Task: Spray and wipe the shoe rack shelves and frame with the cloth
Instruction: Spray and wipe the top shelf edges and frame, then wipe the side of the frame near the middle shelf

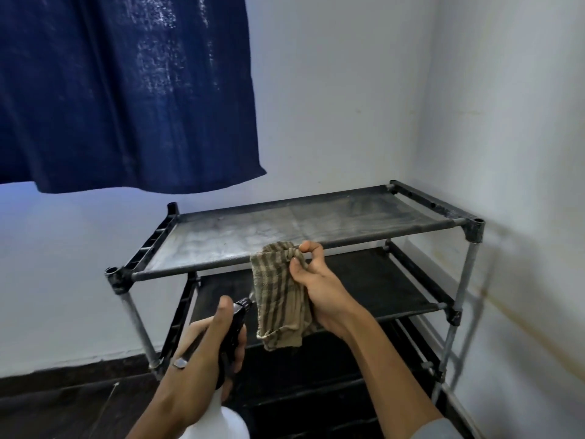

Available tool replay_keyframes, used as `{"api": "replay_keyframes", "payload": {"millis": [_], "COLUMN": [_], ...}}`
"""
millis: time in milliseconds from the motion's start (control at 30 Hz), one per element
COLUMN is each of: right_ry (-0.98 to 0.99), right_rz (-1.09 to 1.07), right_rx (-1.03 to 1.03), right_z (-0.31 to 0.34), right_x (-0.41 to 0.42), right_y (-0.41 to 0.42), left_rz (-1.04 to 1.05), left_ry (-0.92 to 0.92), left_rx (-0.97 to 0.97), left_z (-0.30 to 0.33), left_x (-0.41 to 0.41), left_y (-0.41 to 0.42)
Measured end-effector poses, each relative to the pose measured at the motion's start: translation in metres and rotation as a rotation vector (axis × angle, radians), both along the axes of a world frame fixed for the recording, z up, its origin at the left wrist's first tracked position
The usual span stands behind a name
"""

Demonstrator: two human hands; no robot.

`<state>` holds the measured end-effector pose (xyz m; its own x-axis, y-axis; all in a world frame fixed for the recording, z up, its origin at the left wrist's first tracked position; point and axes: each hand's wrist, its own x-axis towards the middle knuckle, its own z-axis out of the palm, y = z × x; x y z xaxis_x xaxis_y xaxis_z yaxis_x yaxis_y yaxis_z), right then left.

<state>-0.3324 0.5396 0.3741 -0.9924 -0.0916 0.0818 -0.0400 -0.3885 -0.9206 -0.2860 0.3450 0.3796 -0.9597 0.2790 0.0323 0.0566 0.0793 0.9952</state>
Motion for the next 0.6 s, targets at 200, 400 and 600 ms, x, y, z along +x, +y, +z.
{"api": "replay_keyframes", "payload": {"millis": [200, 400, 600], "right_ry": [0.024, 0.042, 0.069], "right_rz": [-0.029, -0.055, -0.002], "right_rx": [0.059, 0.187, 0.196], "right_z": [-0.002, -0.005, -0.009], "right_x": [-0.001, -0.005, -0.009], "right_y": [0.0, -0.008, -0.018], "left_rz": [-0.01, -0.08, 0.016], "left_ry": [0.05, -0.04, 0.04], "left_rx": [-0.023, -0.13, -0.158], "left_z": [-0.002, -0.009, -0.022], "left_x": [0.008, 0.016, 0.017], "left_y": [-0.004, -0.012, -0.03]}}
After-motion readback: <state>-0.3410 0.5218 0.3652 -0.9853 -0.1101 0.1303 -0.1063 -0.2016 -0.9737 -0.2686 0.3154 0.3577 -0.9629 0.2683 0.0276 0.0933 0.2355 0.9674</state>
